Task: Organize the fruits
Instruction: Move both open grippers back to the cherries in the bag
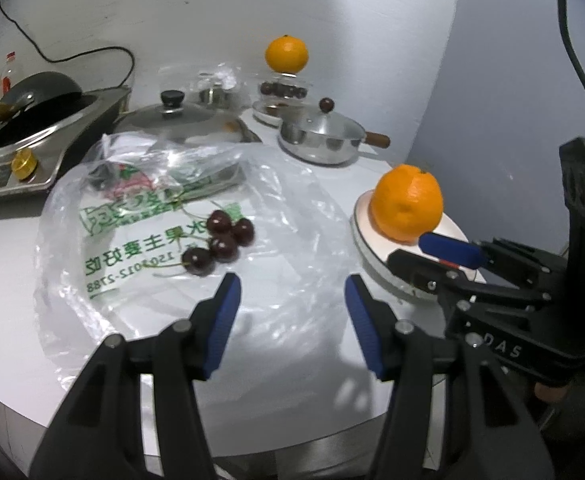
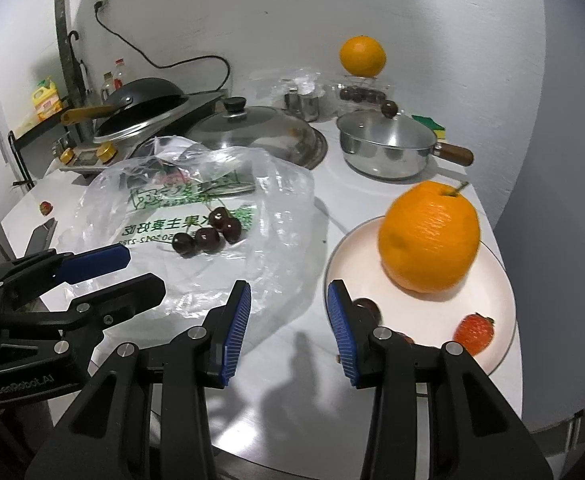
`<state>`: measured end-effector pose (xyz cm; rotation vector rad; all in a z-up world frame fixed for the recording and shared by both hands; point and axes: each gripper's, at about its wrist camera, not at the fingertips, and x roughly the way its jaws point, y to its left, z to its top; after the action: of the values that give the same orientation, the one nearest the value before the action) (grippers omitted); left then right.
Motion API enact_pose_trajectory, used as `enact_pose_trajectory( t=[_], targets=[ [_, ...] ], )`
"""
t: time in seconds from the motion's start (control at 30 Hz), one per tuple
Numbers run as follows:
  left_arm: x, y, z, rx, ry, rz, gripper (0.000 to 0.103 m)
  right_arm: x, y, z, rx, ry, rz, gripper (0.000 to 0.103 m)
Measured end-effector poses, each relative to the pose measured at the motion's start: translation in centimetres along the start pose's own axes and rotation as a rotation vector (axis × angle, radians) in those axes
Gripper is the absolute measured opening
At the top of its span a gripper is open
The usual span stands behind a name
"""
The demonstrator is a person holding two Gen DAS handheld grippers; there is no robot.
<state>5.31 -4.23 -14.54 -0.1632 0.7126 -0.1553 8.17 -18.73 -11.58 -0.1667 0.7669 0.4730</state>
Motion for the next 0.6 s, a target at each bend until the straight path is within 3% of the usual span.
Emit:
enact_pose_trajectory(
  t=[0.6],
  targets=[
    [-0.8,5.2,0.1,-0.064,-0.015,0.057,0.056,2.7,4.5,2.1,-0.058,0.020,0.039,0.043]
  ],
)
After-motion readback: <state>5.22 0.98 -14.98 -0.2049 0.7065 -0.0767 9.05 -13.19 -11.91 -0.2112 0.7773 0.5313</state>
